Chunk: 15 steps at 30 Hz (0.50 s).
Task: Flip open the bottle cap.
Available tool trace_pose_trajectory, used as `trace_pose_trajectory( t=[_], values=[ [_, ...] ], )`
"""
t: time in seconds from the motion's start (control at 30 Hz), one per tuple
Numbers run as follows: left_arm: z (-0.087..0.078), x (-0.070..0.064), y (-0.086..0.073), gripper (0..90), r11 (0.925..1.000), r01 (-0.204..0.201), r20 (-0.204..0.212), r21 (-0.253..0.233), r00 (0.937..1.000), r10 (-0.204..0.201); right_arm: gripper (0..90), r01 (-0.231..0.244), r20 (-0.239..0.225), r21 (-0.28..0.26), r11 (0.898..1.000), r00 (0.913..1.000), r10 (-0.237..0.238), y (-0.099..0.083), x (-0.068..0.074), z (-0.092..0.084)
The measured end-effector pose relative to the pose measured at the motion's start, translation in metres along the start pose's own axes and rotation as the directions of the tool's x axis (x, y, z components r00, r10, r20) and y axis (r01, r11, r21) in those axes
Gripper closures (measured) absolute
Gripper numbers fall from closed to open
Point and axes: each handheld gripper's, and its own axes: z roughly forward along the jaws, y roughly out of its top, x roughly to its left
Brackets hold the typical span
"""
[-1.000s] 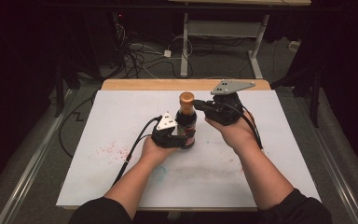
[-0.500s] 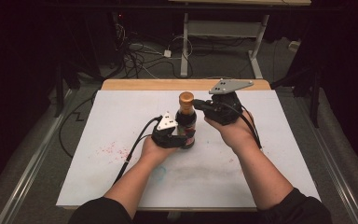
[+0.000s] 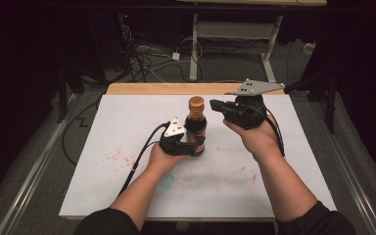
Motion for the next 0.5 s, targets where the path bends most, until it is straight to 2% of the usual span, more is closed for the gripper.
trace_pose_trajectory(
  t=[0.2, 0.5],
  values=[
    [0.000, 0.001, -0.001, 29.0, 1.0000, -0.006, 0.000, 0.001, 1.0000, 0.006, 90.0, 0.022, -0.016, 0.046, 0.999, 0.9997, -0.021, -0.006, 0.003, 0.010],
    [0.000, 0.000, -0.001, 29.0, 1.0000, -0.001, 0.000, -0.009, 1.0000, 0.001, 90.0, 0.024, -0.027, 0.073, 0.997, 0.9994, -0.022, -0.004, 0.005, 0.016]
  ],
)
